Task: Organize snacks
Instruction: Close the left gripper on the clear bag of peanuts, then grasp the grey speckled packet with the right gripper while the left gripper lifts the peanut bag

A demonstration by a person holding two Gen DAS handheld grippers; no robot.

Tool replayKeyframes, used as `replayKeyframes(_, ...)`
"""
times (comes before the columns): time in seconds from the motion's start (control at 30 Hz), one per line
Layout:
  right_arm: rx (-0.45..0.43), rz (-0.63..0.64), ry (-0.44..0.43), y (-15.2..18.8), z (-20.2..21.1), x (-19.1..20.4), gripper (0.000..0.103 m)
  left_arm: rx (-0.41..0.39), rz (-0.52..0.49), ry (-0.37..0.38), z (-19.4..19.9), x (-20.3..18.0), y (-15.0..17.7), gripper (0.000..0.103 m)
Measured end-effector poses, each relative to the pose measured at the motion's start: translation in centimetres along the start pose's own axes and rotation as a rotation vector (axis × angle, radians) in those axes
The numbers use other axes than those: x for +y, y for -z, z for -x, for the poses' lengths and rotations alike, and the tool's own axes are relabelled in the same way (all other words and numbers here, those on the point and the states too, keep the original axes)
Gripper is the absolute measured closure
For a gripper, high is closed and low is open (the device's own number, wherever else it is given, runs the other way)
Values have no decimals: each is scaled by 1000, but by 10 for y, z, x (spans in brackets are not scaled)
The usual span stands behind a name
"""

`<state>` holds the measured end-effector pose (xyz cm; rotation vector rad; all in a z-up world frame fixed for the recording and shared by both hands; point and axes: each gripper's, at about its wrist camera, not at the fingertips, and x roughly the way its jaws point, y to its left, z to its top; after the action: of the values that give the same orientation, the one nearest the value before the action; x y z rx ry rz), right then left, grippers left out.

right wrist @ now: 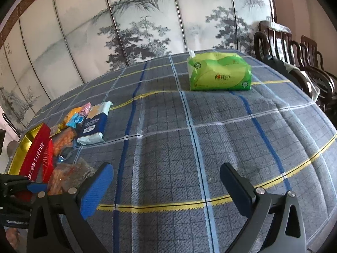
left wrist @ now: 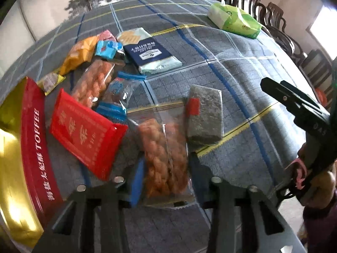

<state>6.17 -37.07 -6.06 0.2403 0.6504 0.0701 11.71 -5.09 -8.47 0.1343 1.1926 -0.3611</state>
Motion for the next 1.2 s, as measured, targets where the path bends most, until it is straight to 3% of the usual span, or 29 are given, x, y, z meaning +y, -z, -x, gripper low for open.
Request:
replayKeyframes(0.17,56,-42,-12,2,-11,-7,0,-31,49,-18,4,3,9,68)
replayKeyframes(0.27,49,-64,-15,2,-11,-11,0,-53,114,33,14,7,19,68)
replayKeyframes(0.37,69,-76,-17,2,-13,-11,0,-87,142,33,28,5,27,68)
replayKeyframes(0.67,87,-55,-4,3,-17,-7,0,-184,118,-36,63,-6,38,68)
replayKeyframes(1.03,97,-30,46,4,-18,0,0,-232,163,-31,90,10,49,68)
replayKeyframes(1.2,121,-53,-54,8,-8,21,0,-245,185,-40,100,22,54,68)
